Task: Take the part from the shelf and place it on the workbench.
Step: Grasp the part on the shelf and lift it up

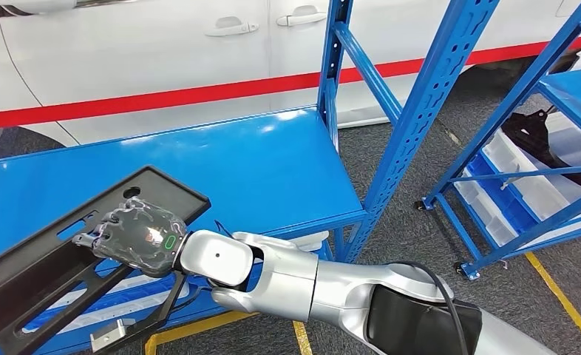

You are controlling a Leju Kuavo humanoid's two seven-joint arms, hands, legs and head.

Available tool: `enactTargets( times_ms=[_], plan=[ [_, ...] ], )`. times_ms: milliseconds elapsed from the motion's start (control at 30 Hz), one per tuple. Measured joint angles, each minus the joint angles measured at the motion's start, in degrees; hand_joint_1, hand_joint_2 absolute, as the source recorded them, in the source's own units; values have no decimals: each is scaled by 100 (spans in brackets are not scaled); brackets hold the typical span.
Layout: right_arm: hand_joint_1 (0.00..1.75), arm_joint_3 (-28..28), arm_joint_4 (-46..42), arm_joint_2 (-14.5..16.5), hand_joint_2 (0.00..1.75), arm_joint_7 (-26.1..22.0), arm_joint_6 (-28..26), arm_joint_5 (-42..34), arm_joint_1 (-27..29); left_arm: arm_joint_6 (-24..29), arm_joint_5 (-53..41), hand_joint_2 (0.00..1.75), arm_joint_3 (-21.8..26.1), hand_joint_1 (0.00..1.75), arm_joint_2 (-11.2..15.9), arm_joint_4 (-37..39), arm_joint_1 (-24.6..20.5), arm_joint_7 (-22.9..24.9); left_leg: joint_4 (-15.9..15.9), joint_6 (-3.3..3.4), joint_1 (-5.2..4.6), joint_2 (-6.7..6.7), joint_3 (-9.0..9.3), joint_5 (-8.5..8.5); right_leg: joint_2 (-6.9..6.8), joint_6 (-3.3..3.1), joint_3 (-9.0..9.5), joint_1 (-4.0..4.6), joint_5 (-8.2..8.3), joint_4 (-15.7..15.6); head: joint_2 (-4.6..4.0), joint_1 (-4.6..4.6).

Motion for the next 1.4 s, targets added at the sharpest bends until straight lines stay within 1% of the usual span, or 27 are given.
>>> enactTargets(
  times_ms=[300,400,467,500,533,567,633,667,700,733,800,833,867,933,967,1000,1033,1067,1133,1167,1200,1233,1267,1300,1333,1367,1400],
  plan=[
    [175,0,-7,1,175,18,-4,60,0,144,-103,0,0,0,-7,0,-116,63,31,18,-20,-2,-10,-13,2,18,2,-17,6,-6,0,-1],
    [175,0,-7,1,175,19,-21,65,0,174,-111,0,0,0,-7,0,-125,82,45,39,-27,-4,-17,-20,2,45,5,-26,11,-10,0,-1],
    [175,-1,-11,0,175,20,-36,66,0,198,-129,0,0,0,-10,0,-128,98,13,77,-9,6,-3,24,4,81,11,-26,7,-3,0,-1],
    [175,-1,-13,-2,175,21,-42,66,-2,210,-141,0,0,0,-14,0,-130,104,-19,104,8,16,9,58,4,98,-5,-21,-62,56,0,0],
    [175,-2,-15,-3,175,22,-52,66,-3,220,-151,0,0,0,-17,0,-134,108,-50,132,26,28,18,94,4,114,-54,-19,-199,208,0,1],
    [175,-2,-15,-7,175,23,-63,66,-2,226,-157,0,0,0,-20,0,-138,109,-70,151,41,38,19,113,4,124,-147,-23,-407,473,0,1],
    [175,-2,-13,-19,175,24,-83,66,11,234,-158,0,0,0,-20,0,-141,111,-57,165,36,43,-13,124,1,148,-418,-41,-835,1227,0,1],
    [175,-2,-11,-28,175,24,-86,66,22,235,-158,0,0,0,-20,0,-141,111,-38,164,36,45,-36,125,0,159,-512,-52,-945,1519,0,1],
    [175,-2,-10,-38,175,24,-87,66,31,237,-158,0,0,0,-20,0,-140,112,-12,161,36,45,-62,126,-1,166,-519,-63,-948,1627,0,1],
    [175,-2,-10,-44,175,24,-87,66,36,238,-158,0,0,0,-21,0,-139,113,20,157,38,43,-89,125,-2,166,-406,-74,-840,1491,0,1],
    [175,-2,-12,-49,175,24,-88,66,35,238,-158,0,0,0,-28,0,-140,113,88,134,38,36,-141,120,-2,141,39,-88,-559,760,0,1],
    [175,-2,-14,-49,175,24,-89,66,33,238,-158,0,0,0,-32,0,-142,113,114,106,36,31,-163,123,0,121,220,-77,-454,438,0,1],
    [175,-2,-15,-49,175,24,-90,66,32,239,-159,0,0,0,-36,0,-144,113,129,70,34,26,-178,133,3,102,319,-62,-409,243,0,1],
    [175,-2,-16,-49,175,24,-91,66,29,240,-160,0,0,0,-40,0,-148,113,127,-18,34,19,-199,178,6,61,321,-25,-362,170,0,0],
    [175,-2,-16,-49,175,24,-92,66,26,240,-159,0,0,0,-40,0,-148,113,127,-60,40,17,-212,185,1,24,305,-37,-336,143,0,0],
    [175,-2,-16,-48,175,24,-92,66,24,243,-159,0,0,0,-41,0,-148,113,157,-101,47,16,-241,137,-7,-21,286,-49,-298,113,0,0],
    [175,-2,-16,-48,175,24,-94,66,21,247,-159,0,0,0,-41,0,-146,113,261,-140,55,16,-290,10,-18,-75,256,-65,-248,85,0,-1],
    [175,-2,-16,-47,175,24,-96,66,19,255,-162,0,0,0,-41,0,-145,113,473,-175,65,18,-371,-202,-31,-118,216,-82,-195,62,0,-2],
    [175,-2,-15,-47,175,26,-100,66,18,273,-170,0,0,0,-42,0,-145,113,1144,-238,81,20,-575,-697,-48,-156,101,-78,-104,59,0,-3],
    [175,-2,-13,-47,175,27,-102,66,21,281,-176,0,0,0,-42,0,-145,113,1458,-265,90,21,-643,-849,-54,-153,32,-75,-56,64,0,-3],
    [175,-2,-11,-48,175,28,-104,66,26,287,-186,0,0,0,-42,0,-145,114,1631,-284,99,22,-638,-878,-58,-146,-39,-74,-8,72,0,-3],
    [175,-2,-10,-48,175,29,-105,66,29,294,-196,0,0,0,-41,0,-145,114,1619,-298,108,23,-542,-794,-60,-134,-112,-76,39,83,0,-3],
    [175,-2,-9,-49,175,30,-107,66,32,300,-205,0,0,0,-40,0,-147,115,1397,-304,118,24,-341,-635,-60,-117,-179,-80,83,100,0,-3],
    [175,-3,-9,-49,175,30,-109,67,32,307,-213,0,0,0,-39,-1,-153,115,1019,-305,127,25,-66,-513,-60,-93,-239,-84,123,122,0,-3],
    [175,-4,-9,-49,175,31,-113,68,29,314,-218,0,0,0,-38,-1,-160,114,608,-293,120,20,209,-460,-59,-62,-291,-82,160,145,0,-2],
    [175,-6,-9,-49,175,31,-117,70,28,318,-224,0,-1,0,-37,-2,-166,114,297,-263,108,11,409,-447,-59,-27,-321,-78,201,156,0,-1],
    [175,-8,-9,-49,175,31,-122,71,27,322,-230,0,-1,0,-37,-2,-171,113,104,-229,93,0,512,-476,-59,8,-335,-73,244,157,0,-1]
  ],
)
